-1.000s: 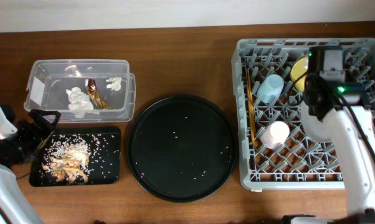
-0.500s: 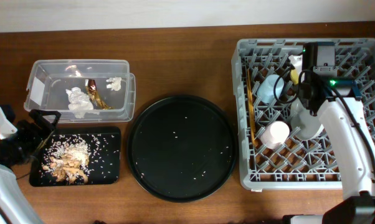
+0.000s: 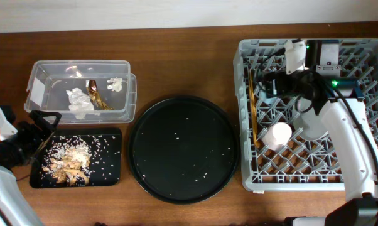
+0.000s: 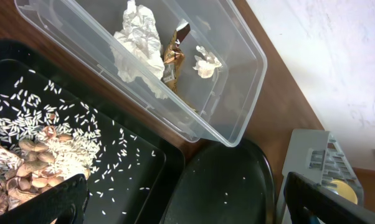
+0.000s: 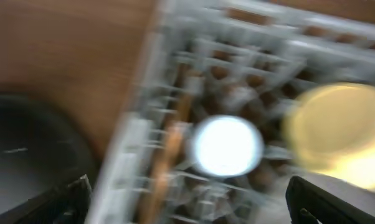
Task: Sort waste into correct bins and load items into the dishwasher rack
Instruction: 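Stand the white plate upright in the rack slots with the right gripper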
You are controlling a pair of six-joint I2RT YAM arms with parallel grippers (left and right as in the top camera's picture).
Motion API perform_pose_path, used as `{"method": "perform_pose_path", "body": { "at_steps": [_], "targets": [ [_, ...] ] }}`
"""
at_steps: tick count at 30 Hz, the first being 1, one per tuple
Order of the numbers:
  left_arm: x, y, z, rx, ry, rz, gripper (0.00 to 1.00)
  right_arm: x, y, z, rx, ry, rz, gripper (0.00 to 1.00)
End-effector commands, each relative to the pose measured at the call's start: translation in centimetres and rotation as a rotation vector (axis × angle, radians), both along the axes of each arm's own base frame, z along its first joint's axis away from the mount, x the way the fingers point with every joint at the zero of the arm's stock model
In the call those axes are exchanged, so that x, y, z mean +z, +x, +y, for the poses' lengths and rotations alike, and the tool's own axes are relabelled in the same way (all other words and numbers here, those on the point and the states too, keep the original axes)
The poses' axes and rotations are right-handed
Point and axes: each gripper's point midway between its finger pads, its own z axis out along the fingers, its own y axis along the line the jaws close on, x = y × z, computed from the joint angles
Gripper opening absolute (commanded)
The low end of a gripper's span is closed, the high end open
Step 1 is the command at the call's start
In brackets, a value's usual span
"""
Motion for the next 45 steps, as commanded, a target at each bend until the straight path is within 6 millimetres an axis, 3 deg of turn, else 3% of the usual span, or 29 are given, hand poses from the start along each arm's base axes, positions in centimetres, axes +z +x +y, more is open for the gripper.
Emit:
{"method": "perform_pose_path", "body": {
  "at_steps": [1,2,4,6,9,11,14,19,22,25,43,44,45],
  "targets": [
    [0.6,0.2,0.0,-0.002,0.004,-0.017,1.0,1.1,-1.7,6.1,0.188,0.305,0.054,0.99],
    [0.6,0.2,0.0,-0.002,0.004,-0.017,1.0,0.5,-2.2,6.4,0.191,0.306,0.085,0.85],
    [0.6,0.2,0.0,-0.003,0.004,-0.017,1.0,-1.3,-3.1,7.7,0.205,0.311,0.161,0.67],
    [0.6,0.2,0.0,-0.002,0.004,-0.017,1.0,-3.7,-3.1,8.2,0.134,0.27,0.236,0.56],
    [0.6,0.2,0.0,-0.002,0.004,-0.017,1.0,-7.4,-2.6,7.5,-0.051,0.158,0.327,0.4],
    [0.6,0.2,0.0,-0.002,0.004,-0.017,1.0,-9.2,-2.3,7.5,-0.095,0.111,0.358,0.33],
    [0.6,0.2,0.0,-0.002,0.004,-0.017,1.0,-11.6,-2.1,6.9,-0.146,0.061,0.399,0.32],
    [0.6,0.2,0.0,-0.003,0.004,-0.017,1.0,-11.5,-1.9,7.0,-0.146,0.062,0.396,0.33],
    [0.6,0.2,0.0,-0.002,0.004,-0.017,1.0,-11.7,-2.4,6.9,-0.147,0.055,0.416,0.17],
    [0.6,0.2,0.0,-0.003,0.004,-0.017,1.0,-11.8,-2.6,6.8,-0.132,0.045,0.421,0.14],
    [0.6,0.2,0.0,-0.002,0.004,-0.017,1.0,-12.0,-3.1,6.7,0.024,-0.042,0.413,0.15],
    [0.6,0.2,0.0,-0.002,0.004,-0.017,1.0,-12.0,-3.1,6.7,0.024,-0.041,0.414,0.17],
    [0.6,0.2,0.0,-0.002,0.004,-0.017,1.0,-11.8,-3.0,6.7,0.024,-0.04,0.407,0.29]
  ]
}}
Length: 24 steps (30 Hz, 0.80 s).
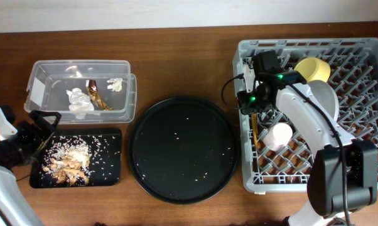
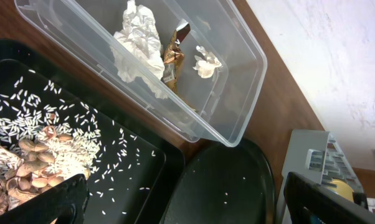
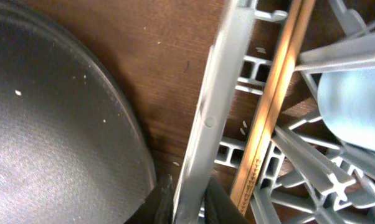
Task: Sort waste into correct bins and load items into the dishwasher rack
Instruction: 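Stand the white plate upright in the rack slots with the right gripper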
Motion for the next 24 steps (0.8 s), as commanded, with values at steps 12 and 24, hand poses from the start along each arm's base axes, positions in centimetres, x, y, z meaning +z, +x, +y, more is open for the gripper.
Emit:
{"method": "perform_pose_path", "body": {
  "at_steps": [12,24],
  "targets": [
    [0.6,0.2,0.0,-0.002,0.004,-0.017,1.0,16.2,3.5,1.6,0.038,0.077,-0.229,0.98],
    [0.6,0.2,0.0,-0.002,0.004,-0.017,1.0,28.2,-2.2,-0.1,0.024,0.1,-0.545,0.98]
  ]
}}
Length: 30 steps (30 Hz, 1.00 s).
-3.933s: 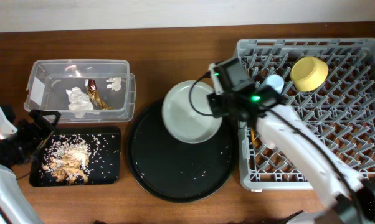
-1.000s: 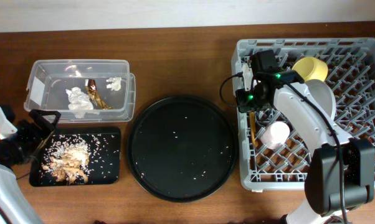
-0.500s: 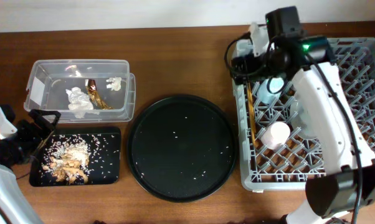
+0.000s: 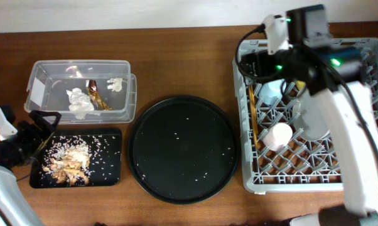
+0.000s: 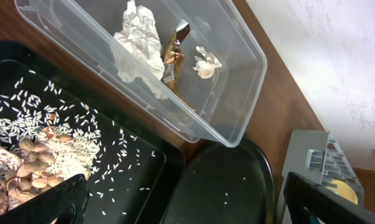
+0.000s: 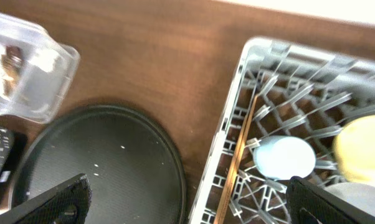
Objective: Sort waste into correct bins and load items into the dishwasher rack
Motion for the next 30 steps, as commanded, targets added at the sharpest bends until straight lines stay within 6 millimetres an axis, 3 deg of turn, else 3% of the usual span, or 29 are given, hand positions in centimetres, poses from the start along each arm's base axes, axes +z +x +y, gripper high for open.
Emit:
{"method": "perform_pose_path", "body": {
  "at_steps": [1,4,6,8,12,14,17,21,22,24,28,30],
  "targets": [
    [0.6,0.2,0.0,-0.002,0.002,-0.016,1.0,6.2,-3.6,-1.5,-0.043,-0.005,-0.178,0.98],
    [0.6,0.2,0.0,-0.002,0.002,-0.016,1.0,12.5,-10.8,-3.7,-0.083,0.001,-0.375,0.98],
    [0.6,0.2,0.0,-0.002,0.002,-0.016,1.0,14.2,-16.0,-5.8,-0.137,-0.015,-0.473,0.98],
    [0.6,0.2,0.0,-0.002,0.002,-0.016,1.0,12.8,-20.6,-7.3,-0.172,-0.024,-0.527,0.98],
    [0.6,0.2,0.0,-0.002,0.002,-0.016,1.0,7.3,-24.5,-8.5,-0.205,0.008,-0.685,0.98],
    [0.6,0.2,0.0,-0.002,0.002,-0.016,1.0,3.7,-23.8,-8.9,-0.275,0.071,-0.766,0.98],
    [0.6,0.2,0.0,-0.002,0.002,-0.016,1.0,-0.6,-20.2,-8.8,-0.345,0.194,-0.875,0.98],
    [0.6,0.2,0.0,-0.002,0.002,-0.016,1.0,-3.6,-17.3,-8.1,-0.317,0.24,-0.996,0.98],
    [0.6,0.2,0.0,-0.002,0.002,-0.016,1.0,-5.2,-16.6,-8.0,-0.318,0.234,-0.981,0.98],
    [0.6,0.2,0.0,-0.002,0.002,-0.016,1.0,-8.0,-15.7,-7.9,-0.32,0.219,-0.927,0.98],
    [0.6,0.2,0.0,-0.002,0.002,-0.016,1.0,-11.5,-14.4,-7.7,-0.318,0.223,-0.941,0.98],
    [0.6,0.2,0.0,-0.002,0.002,-0.016,1.0,-12.2,-14.4,-7.7,-0.316,0.209,-0.924,0.98]
  ]
}}
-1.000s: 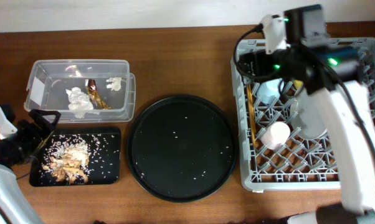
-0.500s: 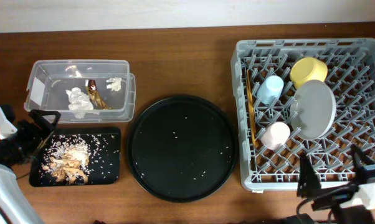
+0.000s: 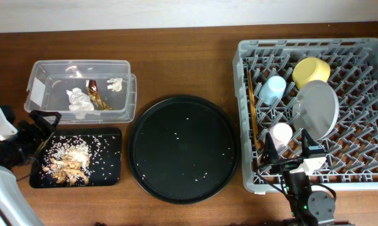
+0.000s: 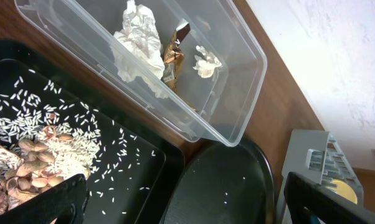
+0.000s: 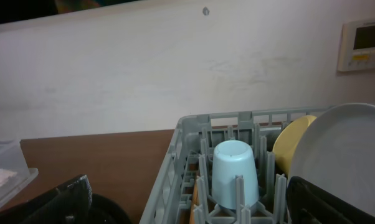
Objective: Sort waste into correct bins and load items into the dishwasher rack
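Observation:
The grey dishwasher rack holds a yellow bowl, a pale blue cup, a grey plate, a white cup and wooden chopsticks. My right gripper is open at the rack's near edge, with nothing between its fingers. In its wrist view the blue cup stands upside down ahead. My left gripper is open and empty beside the black tray of rice and peanut shells. The clear bin holds crumpled tissue and a wrapper.
A round black plate sprinkled with rice grains lies between the tray and the rack. The clear bin sits behind the tray at the far left. A white wall rises behind the table.
My right arm was high over the rack's back left corner; now its gripper sits low at the rack's near edge, facing the wall. The left arm has not moved.
My right gripper was first over the back of the rack near the yellow bowl. Then it was down at the rack's left rim beside the chopsticks. After that it was raised and open above the back corner, and now it rests at the near edge. The left gripper stayed put.

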You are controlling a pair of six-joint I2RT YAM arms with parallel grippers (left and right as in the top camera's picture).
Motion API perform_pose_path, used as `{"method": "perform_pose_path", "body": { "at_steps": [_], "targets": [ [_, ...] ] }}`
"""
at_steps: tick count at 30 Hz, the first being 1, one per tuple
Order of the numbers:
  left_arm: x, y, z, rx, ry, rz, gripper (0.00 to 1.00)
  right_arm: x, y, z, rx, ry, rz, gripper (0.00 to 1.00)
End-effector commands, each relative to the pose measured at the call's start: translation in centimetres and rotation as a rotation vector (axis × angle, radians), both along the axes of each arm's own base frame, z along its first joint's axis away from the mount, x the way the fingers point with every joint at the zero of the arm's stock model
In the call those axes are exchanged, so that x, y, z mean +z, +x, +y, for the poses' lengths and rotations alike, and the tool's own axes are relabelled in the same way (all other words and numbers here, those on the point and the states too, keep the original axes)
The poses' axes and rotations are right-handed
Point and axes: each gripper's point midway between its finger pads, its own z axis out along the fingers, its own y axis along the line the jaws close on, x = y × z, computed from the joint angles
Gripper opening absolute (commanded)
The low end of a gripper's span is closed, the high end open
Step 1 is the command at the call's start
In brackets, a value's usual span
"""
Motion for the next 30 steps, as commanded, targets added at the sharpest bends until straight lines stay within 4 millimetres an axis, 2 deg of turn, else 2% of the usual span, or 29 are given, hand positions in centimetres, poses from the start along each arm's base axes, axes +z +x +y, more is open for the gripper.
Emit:
{"method": "perform_pose_path", "body": {
  "at_steps": [1,3,6,11,30],
  "targets": [
    [0.6,0.2,0.0,-0.003,0.004,-0.017,1.0,-2.0,0.1,0.0,-0.001,-0.009,0.073,0.98],
    [0.6,0.2,0.0,-0.003,0.004,-0.017,1.0,-4.4,0.0,0.0,0.001,-0.021,0.169,0.98],
    [0.6,0.2,0.0,-0.003,0.004,-0.017,1.0,-4.3,0.0,-0.2,-0.005,-0.173,0.155,0.98],
    [0.6,0.2,0.0,-0.003,0.004,-0.017,1.0,-4.3,0.1,-2.6,-0.099,-0.165,0.162,0.98],
    [0.6,0.2,0.0,-0.003,0.004,-0.017,1.0,-4.3,0.1,-2.6,-0.098,-0.165,0.162,0.98]
  ]
}}
